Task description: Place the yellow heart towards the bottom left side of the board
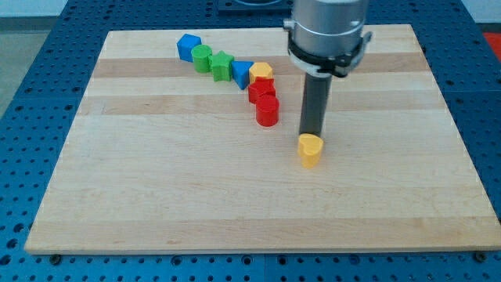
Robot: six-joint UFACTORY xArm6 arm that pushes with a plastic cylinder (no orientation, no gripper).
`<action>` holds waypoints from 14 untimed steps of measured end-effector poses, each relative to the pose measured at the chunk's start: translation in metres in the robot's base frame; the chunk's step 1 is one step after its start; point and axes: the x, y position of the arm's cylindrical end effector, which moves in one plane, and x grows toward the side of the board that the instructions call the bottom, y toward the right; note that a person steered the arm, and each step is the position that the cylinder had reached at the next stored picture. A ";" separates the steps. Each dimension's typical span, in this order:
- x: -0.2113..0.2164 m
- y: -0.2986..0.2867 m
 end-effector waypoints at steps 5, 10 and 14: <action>0.073 0.065; 0.073 0.015; 0.043 -0.003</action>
